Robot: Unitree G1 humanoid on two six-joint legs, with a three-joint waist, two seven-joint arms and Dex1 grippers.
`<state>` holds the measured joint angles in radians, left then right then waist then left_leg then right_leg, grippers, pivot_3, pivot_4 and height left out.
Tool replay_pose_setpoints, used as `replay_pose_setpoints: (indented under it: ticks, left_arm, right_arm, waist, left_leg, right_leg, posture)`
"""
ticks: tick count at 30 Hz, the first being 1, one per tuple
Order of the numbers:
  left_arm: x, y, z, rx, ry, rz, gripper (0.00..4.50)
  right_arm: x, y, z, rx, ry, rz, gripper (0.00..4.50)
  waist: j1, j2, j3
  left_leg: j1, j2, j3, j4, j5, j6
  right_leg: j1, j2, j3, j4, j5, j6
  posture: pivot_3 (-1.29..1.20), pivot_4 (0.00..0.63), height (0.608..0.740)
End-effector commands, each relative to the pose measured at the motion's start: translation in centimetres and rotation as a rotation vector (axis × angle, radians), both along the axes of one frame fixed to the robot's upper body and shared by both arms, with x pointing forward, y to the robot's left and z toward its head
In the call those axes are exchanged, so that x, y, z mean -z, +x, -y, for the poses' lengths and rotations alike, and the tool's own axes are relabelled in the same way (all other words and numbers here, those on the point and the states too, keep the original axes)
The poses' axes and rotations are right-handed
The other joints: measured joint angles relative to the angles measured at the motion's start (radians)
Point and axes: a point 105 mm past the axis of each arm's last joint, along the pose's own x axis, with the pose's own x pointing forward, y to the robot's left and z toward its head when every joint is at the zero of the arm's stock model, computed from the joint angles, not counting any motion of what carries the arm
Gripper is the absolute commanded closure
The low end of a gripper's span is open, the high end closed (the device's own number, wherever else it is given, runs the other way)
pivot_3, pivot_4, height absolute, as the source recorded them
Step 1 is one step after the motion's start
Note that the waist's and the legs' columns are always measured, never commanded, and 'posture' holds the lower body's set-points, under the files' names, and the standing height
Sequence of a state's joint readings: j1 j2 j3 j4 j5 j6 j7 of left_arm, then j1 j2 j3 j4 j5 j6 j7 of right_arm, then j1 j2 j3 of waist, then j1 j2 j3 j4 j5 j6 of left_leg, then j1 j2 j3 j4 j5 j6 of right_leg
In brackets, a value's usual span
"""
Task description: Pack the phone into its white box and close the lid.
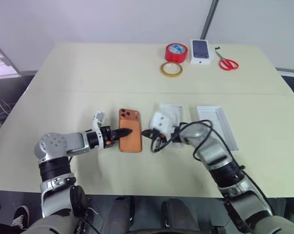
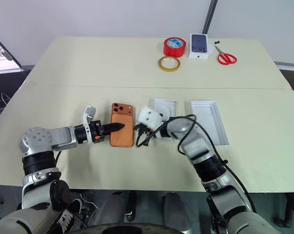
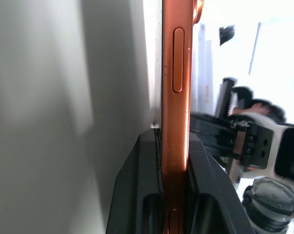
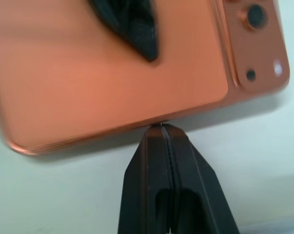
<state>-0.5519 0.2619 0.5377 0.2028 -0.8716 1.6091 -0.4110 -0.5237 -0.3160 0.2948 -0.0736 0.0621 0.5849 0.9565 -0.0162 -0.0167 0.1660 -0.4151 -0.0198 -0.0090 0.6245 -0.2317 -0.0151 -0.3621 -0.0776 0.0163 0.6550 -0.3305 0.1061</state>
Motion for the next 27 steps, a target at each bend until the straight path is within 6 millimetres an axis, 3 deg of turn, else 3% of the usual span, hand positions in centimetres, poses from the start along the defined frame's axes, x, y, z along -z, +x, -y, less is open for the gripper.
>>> replay_pose_setpoints:
  ticks: [1, 5, 8, 13, 25, 27]
  left_arm:
    - [-1.1, -0.1, -0.1, 0.003, -0.064, 0.037, 4.50]
    - [-1.9, -0.4, -0.1, 0.014, -0.083, 0.083, 4.50]
    - [-1.9, -0.4, -0.2, 0.007, -0.071, 0.093, 4.50]
    - [-1.7, -0.1, -0.2, -0.013, -0.063, 0.093, 4.50]
    - [-2.2, 0.2, 0.0, -0.010, -0.072, 0.115, 4.50]
    - [-2.1, 0.1, 0.0, -0.008, -0.071, 0.113, 4.50]
  right_arm:
    - [-4.8, -1.5, 0.0, -0.107, 0.184, 0.001, 3.62]
    - [-3.0, -2.3, 2.6, -0.135, 0.007, 0.080, 1.63]
    - [-1.4, -2.6, 5.0, -0.129, -0.118, 0.091, 1.63]
    - [0.0, -2.7, 7.7, -0.112, -0.217, 0.106, 1.63]
    - [-0.4, -3.2, 8.5, -0.113, -0.166, 0.146, 1.63]
    - [0.1, -3.2, 8.7, -0.109, -0.177, 0.140, 2.17]
  waist:
    - [-0.001, 0.000, 0.000]
    - [0.006, -0.001, 0.000]
    - [0.005, -0.001, 0.001]
    - [0.002, -0.001, 0.001]
    - [0.006, -0.002, 0.002]
    - [0.006, -0.002, 0.002]
  left_leg:
    - [-0.001, 0.000, 0.000, 0.000, 0.000, 0.000]
    - [-0.004, 0.000, 0.000, -0.002, 0.000, 0.000]
    - [-0.013, -0.001, 0.000, -0.001, 0.001, 0.000]
    - [-0.013, -0.001, 0.000, -0.002, 0.003, -0.004]
    - [-0.012, -0.001, 0.000, 0.002, 0.004, -0.004]
    - [-0.012, -0.001, 0.000, 0.002, 0.004, -0.004]
  right_leg:
    - [-0.001, 0.000, 0.000, 0.000, 0.000, 0.000]
    - [-0.007, 0.000, -0.001, -0.003, 0.000, 0.000]
    - [-0.011, -0.001, 0.000, -0.004, 0.000, 0.000]
    - [-0.012, 0.000, 0.000, -0.004, 0.000, 0.000]
    - [-0.009, 0.000, -0.001, -0.002, 0.000, 0.000]
    - [-0.009, 0.000, -0.001, -0.002, 0.000, 0.000]
  posture:
    - [0.00, 0.150, 0.740]
    - [0.00, 0.150, 0.740]
    - [0.00, 0.150, 0.740]
    - [0.00, 0.150, 0.740]
    - [0.00, 0.150, 0.740]
    - [0.00, 0.150, 0.740]
